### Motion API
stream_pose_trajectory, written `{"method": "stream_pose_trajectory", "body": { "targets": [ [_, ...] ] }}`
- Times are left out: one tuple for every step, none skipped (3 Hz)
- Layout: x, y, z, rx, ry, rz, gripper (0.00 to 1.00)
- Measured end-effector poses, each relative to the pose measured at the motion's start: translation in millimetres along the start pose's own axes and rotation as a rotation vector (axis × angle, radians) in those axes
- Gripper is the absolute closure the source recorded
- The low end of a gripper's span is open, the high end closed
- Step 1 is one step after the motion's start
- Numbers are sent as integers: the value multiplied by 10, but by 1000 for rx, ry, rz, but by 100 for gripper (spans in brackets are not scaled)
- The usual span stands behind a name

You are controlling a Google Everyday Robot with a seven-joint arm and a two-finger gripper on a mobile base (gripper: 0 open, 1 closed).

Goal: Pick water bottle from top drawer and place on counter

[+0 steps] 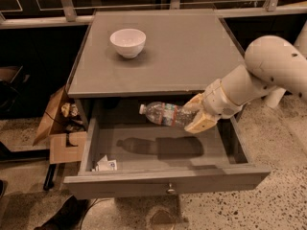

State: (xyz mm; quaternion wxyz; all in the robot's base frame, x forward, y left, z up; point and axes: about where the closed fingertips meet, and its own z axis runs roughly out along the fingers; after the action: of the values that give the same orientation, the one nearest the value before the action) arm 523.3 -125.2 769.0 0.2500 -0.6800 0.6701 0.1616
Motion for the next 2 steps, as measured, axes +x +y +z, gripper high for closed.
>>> {"method": "stream_pose_trajectory", "body": {
  "targets": [
    [-266,-33,-325,-17,24,-71,100],
    [-555,-181,-577,17,58,-103,100]
  ]
}}
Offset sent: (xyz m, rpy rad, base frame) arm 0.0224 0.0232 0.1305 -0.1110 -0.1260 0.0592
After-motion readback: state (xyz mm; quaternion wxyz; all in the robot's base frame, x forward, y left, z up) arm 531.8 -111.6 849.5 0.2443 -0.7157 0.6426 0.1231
